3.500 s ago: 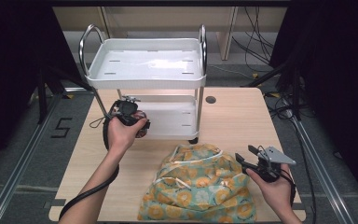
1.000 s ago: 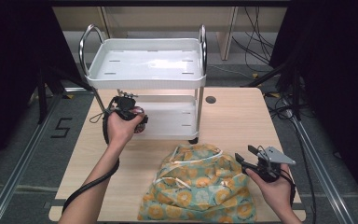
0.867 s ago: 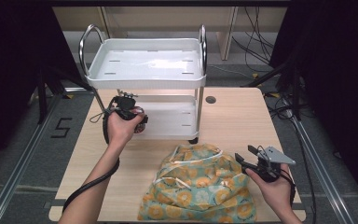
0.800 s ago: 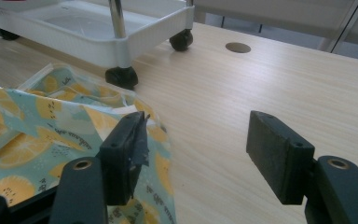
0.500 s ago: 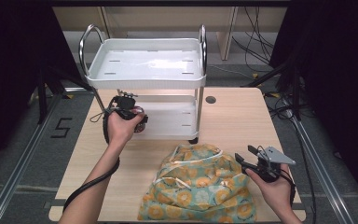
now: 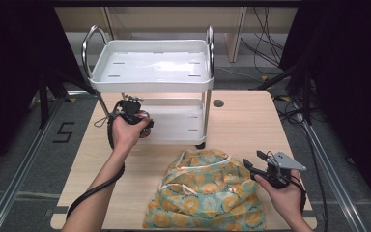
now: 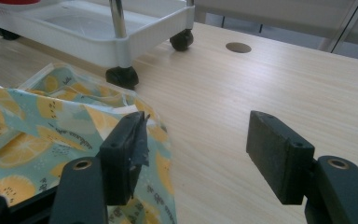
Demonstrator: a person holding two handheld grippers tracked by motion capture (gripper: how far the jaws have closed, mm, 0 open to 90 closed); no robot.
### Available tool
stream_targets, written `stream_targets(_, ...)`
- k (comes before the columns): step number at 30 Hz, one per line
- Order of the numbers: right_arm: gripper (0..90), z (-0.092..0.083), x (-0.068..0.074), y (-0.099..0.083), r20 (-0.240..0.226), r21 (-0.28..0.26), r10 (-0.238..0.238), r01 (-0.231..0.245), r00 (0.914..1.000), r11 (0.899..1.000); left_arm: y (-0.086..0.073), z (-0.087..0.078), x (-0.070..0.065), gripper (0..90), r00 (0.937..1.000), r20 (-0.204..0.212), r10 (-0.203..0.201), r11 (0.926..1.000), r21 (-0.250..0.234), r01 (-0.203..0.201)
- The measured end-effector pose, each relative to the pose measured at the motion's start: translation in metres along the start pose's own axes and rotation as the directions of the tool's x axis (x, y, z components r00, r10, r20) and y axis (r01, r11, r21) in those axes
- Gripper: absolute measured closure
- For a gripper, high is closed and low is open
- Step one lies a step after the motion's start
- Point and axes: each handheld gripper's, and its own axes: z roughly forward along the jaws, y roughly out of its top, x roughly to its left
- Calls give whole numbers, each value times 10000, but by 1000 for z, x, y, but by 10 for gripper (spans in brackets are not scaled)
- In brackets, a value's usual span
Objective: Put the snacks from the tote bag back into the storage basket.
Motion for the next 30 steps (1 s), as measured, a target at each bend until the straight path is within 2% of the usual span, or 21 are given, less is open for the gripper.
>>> stream_targets(7,386,0,-1,0,-28,80,-136,136,9999,9999,-2,4,0,253,9999,114,20,10000,-26,-20)
stream_targets(10,386,0,0,0,-21,8,9,-9,10000,10000,-2,4,0,253,10000,80,12,10000,-40,-12)
stream_targets(11,386,0,-1,0,-21,80,-139,139,9999,9999,-2,3,0,253,10000,89,-8,10000,-43,8)
stream_targets(17,386,-1,-1,0,-65,165,-123,124,9999,9998,0,2,1,253,10000,36,23,10000,-16,-23)
stream_targets(20,387,1,0,-1,91,-137,-38,39,10000,9999,0,3,0,253,10000,62,-7,10000,-99,8)
stream_targets(21,387,-1,0,0,-60,162,-91,92,9999,9998,0,3,0,253,10000,58,-24,9999,-111,25)
stream_targets(23,387,-1,-1,0,-65,147,-154,155,9999,9998,0,3,0,253,10000,46,4,9999,-131,-4)
stream_targets(27,386,-1,0,0,-54,178,7,-6,10000,9998,1,3,0,253,10000,36,51,10000,-9,-51)
stream_targets(28,387,0,-1,0,-43,110,-131,132,9999,9999,1,3,-1,253,10000,17,32,10000,-22,-32)
stream_targets(30,387,-1,0,0,-29,148,-108,108,9999,9998,1,4,-1,253,10000,32,26,10000,-82,-25)
